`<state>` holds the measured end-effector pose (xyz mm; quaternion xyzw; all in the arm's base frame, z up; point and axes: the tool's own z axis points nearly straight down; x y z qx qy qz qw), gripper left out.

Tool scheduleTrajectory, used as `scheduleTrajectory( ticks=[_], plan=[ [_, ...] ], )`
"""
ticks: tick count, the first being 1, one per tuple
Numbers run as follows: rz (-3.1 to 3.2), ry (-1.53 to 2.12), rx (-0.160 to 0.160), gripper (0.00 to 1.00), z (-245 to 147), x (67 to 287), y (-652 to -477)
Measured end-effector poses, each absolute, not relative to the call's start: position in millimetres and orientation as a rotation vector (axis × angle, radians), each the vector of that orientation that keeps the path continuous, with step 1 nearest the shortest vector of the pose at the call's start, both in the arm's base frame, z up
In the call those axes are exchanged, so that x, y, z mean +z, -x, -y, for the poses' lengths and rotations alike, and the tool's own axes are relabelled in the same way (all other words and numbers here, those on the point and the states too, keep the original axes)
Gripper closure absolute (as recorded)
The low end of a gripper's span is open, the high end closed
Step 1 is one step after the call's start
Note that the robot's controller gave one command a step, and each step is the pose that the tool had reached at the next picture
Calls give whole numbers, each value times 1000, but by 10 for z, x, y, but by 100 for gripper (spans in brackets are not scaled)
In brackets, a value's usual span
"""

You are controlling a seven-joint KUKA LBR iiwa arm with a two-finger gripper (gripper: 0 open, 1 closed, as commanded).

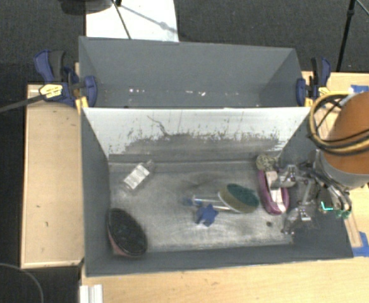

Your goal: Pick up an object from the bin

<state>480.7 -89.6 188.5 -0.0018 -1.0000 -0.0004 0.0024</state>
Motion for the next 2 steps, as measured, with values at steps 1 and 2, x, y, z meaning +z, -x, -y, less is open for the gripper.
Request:
scheduleTrajectory(
  ticks=[1,2],
  plan=[
    [3149,-87,2,0,889,712,-5718],
    [3154,-48,2,0,341,741,-5633]
  ],
)
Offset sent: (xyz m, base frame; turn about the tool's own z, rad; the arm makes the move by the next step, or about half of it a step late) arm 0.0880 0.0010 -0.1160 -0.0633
